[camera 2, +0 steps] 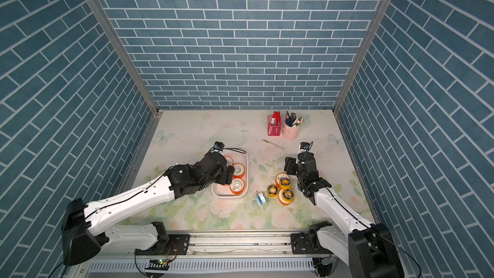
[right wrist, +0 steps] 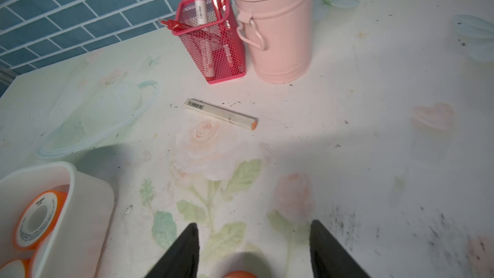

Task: Put the sealing tape into the storage box
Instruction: Place the sealing tape in the storage box, then pick up the sealing tape at the center of the board.

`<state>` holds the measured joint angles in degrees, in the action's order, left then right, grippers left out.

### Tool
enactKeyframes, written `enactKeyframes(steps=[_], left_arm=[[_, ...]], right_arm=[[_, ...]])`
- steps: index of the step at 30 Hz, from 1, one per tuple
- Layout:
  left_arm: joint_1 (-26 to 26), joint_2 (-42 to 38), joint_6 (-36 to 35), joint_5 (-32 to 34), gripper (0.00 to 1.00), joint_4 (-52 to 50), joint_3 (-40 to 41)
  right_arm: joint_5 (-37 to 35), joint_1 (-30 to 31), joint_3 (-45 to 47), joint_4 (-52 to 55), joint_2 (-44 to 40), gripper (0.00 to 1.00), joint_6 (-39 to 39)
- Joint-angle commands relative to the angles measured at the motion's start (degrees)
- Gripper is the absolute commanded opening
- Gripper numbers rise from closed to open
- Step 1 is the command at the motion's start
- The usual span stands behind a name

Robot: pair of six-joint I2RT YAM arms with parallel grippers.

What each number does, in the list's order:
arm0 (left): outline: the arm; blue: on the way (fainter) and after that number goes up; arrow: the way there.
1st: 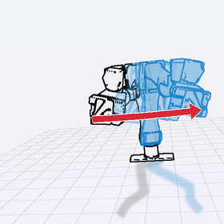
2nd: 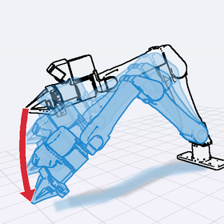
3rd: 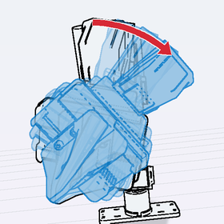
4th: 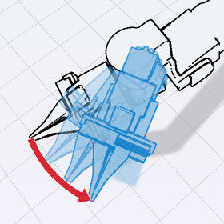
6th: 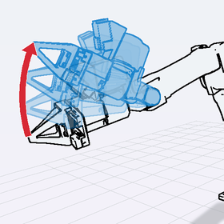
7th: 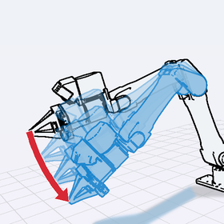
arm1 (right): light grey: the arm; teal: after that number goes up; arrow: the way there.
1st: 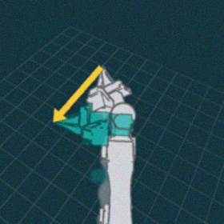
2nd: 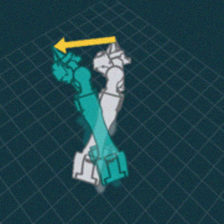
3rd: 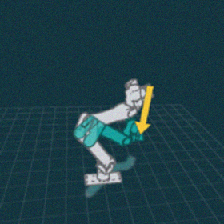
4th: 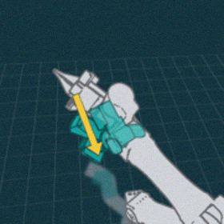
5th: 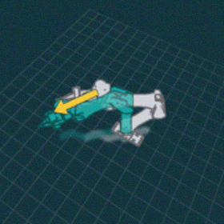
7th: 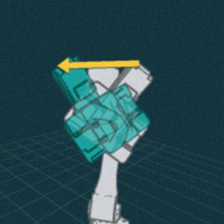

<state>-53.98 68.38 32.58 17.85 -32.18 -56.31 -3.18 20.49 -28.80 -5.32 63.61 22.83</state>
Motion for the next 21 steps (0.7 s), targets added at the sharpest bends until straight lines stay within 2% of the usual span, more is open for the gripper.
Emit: enactKeyframes(steps=[1, 7, 16, 21], left_arm=[[1.9, -3.9, -0.8, 0.7, 0.88, -4.0, 3.2], [3.5, -10.5, -3.3, -0.6, 0.91, -2.9, 7.5], [3.6, -16.4, -5.5, -2.6, 0.94, 1.0, 10.9], [3.6, -15.8, -5.6, -3.1, 0.94, 1.1, 11.1]], right_arm=[[2.3, 1.5, -4.8, 7.1, 4.8, 0.72, -4.3], [3.8, 3.2, -9.4, 13.1, 11.1, 0.86, -6.3], [6.9, 4.9, -15.9, 23.2, 18.7, 0.88, -8.3], [5.0, 6.2, -19.1, 30.2, 20.8, 0.88, -9.2]])
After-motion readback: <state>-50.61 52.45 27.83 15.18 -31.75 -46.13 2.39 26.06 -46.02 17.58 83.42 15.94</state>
